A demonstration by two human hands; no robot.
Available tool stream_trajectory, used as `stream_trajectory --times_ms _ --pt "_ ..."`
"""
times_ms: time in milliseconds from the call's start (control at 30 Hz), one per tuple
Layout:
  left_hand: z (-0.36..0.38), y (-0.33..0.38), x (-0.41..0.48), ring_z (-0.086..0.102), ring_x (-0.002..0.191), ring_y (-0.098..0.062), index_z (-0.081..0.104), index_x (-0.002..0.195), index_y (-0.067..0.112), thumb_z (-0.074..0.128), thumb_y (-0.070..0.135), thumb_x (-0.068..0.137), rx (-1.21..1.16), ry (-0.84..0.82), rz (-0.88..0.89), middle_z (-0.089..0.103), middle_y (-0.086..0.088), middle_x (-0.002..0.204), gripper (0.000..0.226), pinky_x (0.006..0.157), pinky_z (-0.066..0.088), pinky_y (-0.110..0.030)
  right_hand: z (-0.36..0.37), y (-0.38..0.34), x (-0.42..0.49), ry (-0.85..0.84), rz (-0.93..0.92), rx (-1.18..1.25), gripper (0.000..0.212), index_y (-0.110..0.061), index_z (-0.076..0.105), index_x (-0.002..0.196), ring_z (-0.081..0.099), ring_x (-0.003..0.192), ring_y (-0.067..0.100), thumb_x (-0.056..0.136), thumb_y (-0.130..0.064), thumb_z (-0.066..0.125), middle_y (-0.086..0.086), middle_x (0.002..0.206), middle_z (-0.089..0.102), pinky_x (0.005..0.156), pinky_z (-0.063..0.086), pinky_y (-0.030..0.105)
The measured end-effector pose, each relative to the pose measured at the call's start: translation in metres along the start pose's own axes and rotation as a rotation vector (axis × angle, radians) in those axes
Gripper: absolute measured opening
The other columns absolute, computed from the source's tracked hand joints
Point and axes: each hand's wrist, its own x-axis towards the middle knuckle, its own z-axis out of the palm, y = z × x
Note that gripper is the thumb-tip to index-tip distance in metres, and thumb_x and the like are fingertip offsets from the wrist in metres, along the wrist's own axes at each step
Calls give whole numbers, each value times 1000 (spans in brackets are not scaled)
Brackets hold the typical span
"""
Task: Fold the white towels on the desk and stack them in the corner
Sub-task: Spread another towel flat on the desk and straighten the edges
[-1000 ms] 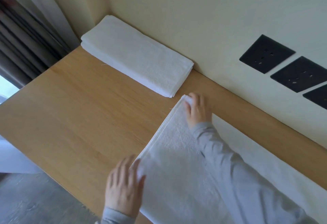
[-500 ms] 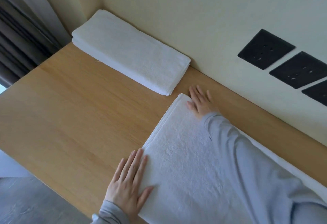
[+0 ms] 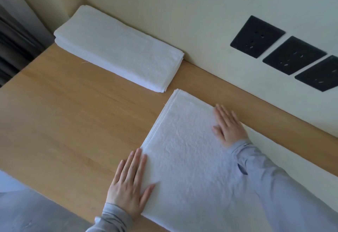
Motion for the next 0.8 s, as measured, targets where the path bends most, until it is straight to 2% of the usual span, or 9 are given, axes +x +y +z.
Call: stream_trajectory --times_ms 67,167,300,400,467,567,633,733,800 --pt "-2 1 0 24 140 -23 34 142 5 23 58 91 -3 1 -6 30 -12 151 74 114 17 -40 -2 19 0 -44 203 -3 88 -7 8 148 -1 145 16 82 -61 -12 6 157 4 118 -5 37" --pt "-5 2 1 23 140 -23 35 142 5 19 58 93 -1 -18 -19 30 -12 150 73 114 15 -39 -7 -31 -11 83 291 70 77 -1 11 147 5 145 26 86 -48 3 14 156 8 117 1 47" --pt "-8 4 1 22 140 -21 34 142 6 15 56 94 11 -60 -47 30 -10 151 72 114 15 -38 2 -159 -49 243 137 260 64 -2 17 147 14 144 26 93 -35 29 14 154 21 115 10 48" --pt "-8 4 1 26 139 -22 35 142 6 15 56 94 17 -58 -43 30 -11 150 72 114 16 -38 22 -209 -87 141 -81 223 64 -10 19 148 13 145 20 93 -38 33 5 156 18 114 12 48" --pt "-6 4 1 26 139 -22 35 142 6 16 56 94 21 -51 -41 30 -11 151 72 114 16 -39 33 -179 -107 81 -92 175 62 -12 26 147 16 144 17 92 -39 34 1 156 18 111 17 51" --pt "-4 3 1 23 139 -22 32 143 7 17 56 93 29 -26 -41 29 -11 151 72 114 16 -40 35 -99 -136 39 198 165 63 -10 26 146 17 143 16 90 -39 30 3 155 22 114 15 48" --pt "-5 5 2 24 139 -22 31 143 6 16 56 94 34 -28 -32 30 -12 151 72 114 14 -39 31 -55 -149 16 394 162 65 -9 19 146 13 144 17 90 -43 20 4 155 17 117 10 44" --pt "-10 8 0 21 140 -22 26 145 6 13 57 94 33 -31 -40 30 -12 151 73 115 9 -38 26 -42 -150 -4 542 152 69 -14 3 146 -2 145 16 86 -48 4 2 156 0 119 1 42" --pt "-13 15 -2 15 142 -23 25 145 5 12 56 94 22 -18 -74 26 -12 152 74 116 7 -41 18 -62 -142 66 587 201 66 -12 1 145 -3 144 18 88 -45 6 4 155 -2 119 -1 41"
